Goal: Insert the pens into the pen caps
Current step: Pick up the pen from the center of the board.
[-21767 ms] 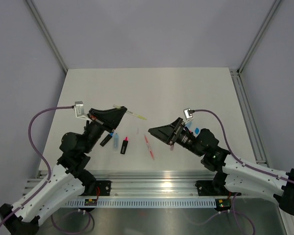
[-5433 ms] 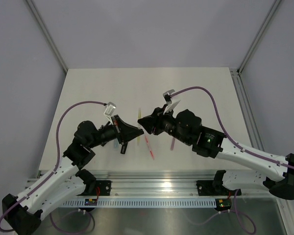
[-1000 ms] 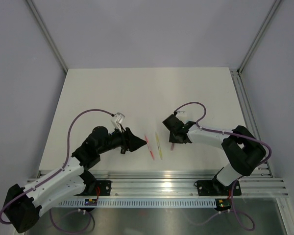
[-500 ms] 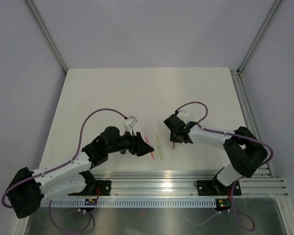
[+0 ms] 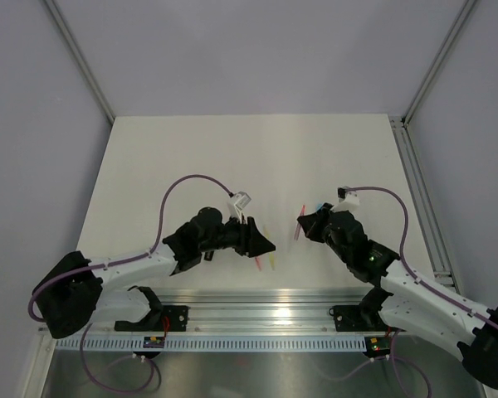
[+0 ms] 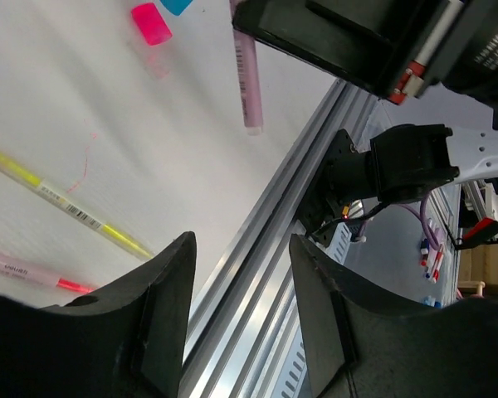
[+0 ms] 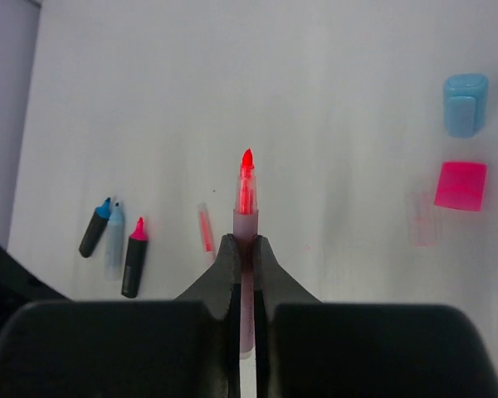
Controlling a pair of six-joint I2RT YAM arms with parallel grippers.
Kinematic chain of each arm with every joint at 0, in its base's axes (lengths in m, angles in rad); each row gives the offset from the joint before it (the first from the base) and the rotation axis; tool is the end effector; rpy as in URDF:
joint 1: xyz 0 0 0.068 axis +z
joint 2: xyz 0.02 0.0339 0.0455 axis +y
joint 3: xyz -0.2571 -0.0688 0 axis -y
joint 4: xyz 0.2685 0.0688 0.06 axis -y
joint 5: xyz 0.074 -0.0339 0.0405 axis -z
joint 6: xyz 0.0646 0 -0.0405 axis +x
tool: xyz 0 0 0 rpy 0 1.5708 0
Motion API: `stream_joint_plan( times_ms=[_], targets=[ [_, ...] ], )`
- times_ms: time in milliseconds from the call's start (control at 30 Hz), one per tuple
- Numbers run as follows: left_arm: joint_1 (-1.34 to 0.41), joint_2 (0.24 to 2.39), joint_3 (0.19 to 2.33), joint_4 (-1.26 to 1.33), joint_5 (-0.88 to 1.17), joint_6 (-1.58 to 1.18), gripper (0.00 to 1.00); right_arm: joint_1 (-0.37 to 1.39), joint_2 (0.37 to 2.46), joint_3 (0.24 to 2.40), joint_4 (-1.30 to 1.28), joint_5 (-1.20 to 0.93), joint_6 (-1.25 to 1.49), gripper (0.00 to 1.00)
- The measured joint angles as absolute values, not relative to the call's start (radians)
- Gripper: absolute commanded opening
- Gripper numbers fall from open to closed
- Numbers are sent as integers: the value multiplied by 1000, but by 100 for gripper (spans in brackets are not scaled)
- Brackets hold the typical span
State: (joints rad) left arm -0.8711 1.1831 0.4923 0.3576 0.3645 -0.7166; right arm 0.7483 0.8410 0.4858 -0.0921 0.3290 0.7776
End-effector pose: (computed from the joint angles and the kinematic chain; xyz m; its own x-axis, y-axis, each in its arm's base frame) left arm 0.1723 -0.2405 0.1827 -0.7708 -0.0372 -0.6360 0.5642 0.4237 -0.7086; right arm 0.1923 0.1501 0.2095 -0.5279 0.4159 -0.7405 -0.0843 0.8419 0.5330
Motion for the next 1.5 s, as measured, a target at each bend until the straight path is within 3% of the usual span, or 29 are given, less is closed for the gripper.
stream_joint_plan(
  times_ms=[433,867,933,1100,1300,1400,1433,1500],
  targets=[
    [-876,1423,632,528,444,-802,53,751,714,420,-7,240,783,0],
    [-883,1490,673,593,492,-846,34,752,714,420,43,172,778,0],
    [-883,1495,676,595,495,-849,20,752,714,419,50,162,778,0],
    [-879,1506,681,591,494,-857,0,752,716,419,65,155,767,0],
    [-876,1507,679,570,491,-856,0,751,752,419,86,135,749,1],
    [-876,1506,672,571,488,-851,0,751,757,419,85,126,745,33],
    [-876,1503,667,571,487,-845,0,751,760,422,83,114,743,50],
    [-880,1487,654,574,478,-833,0,754,778,439,51,82,732,59]
  ],
)
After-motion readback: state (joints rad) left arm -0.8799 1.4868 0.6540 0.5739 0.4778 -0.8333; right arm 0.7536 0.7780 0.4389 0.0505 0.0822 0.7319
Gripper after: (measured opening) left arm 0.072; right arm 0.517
